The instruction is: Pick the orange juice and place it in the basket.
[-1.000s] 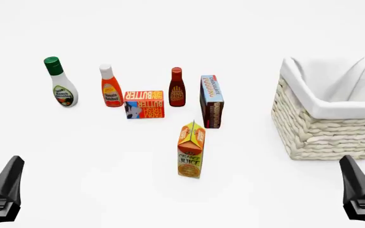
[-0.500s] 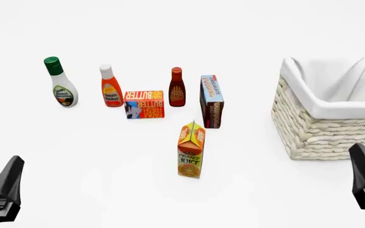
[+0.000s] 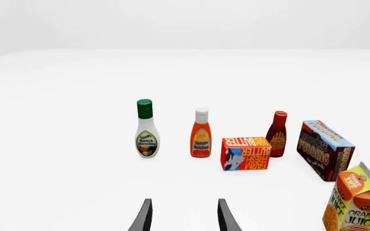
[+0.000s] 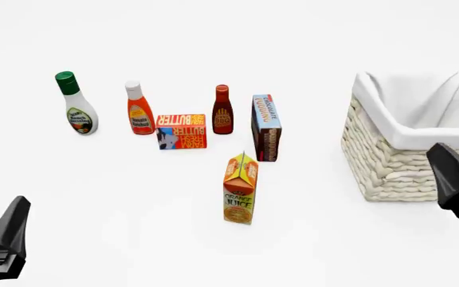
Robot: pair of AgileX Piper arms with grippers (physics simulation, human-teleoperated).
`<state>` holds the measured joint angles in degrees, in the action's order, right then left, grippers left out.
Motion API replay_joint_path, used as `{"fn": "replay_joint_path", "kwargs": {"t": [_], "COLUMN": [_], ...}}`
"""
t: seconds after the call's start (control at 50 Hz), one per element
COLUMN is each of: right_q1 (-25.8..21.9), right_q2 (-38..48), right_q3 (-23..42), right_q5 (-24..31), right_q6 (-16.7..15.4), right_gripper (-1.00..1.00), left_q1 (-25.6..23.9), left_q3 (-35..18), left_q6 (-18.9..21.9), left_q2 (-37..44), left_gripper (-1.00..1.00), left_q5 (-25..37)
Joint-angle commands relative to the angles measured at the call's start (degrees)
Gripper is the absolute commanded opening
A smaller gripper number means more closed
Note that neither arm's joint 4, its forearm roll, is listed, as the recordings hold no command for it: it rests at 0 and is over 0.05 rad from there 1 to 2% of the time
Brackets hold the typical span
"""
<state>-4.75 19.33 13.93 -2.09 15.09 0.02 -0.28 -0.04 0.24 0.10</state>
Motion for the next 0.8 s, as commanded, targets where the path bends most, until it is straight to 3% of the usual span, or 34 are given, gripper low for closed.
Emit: {"fn": "replay_joint_path", "kwargs": {"t": [0.02,0.34,0.54,0.74,0.8], "right_q1": [-4.7,-9.4,-10.2,-12.6,-14.4], "right_q2": [11.6,19.8,22.4,26.9,29.0], "right_q3": [4.0,14.7,17.6,22.2,22.6], "right_q5": [-2.2,6.7,9.2,12.0,11.6], "right_q6": [5.5,11.4,16.8,19.7,22.4], "right_gripper": [1.00,1.00,1.00,1.00,1.00], "left_q1": [0.0,0.0,0.0,0.0,0.0], "left_q3": [0.0,0.0,0.0,0.0,0.0], "left_q6": [0.0,0.0,0.0,0.0,0.0], "left_q2": [0.0,0.0,0.0,0.0,0.0], "left_gripper": [1.00,1.00,1.00,1.00,1.00], "left_q5": [0.0,0.0,0.0,0.0,0.0]}}
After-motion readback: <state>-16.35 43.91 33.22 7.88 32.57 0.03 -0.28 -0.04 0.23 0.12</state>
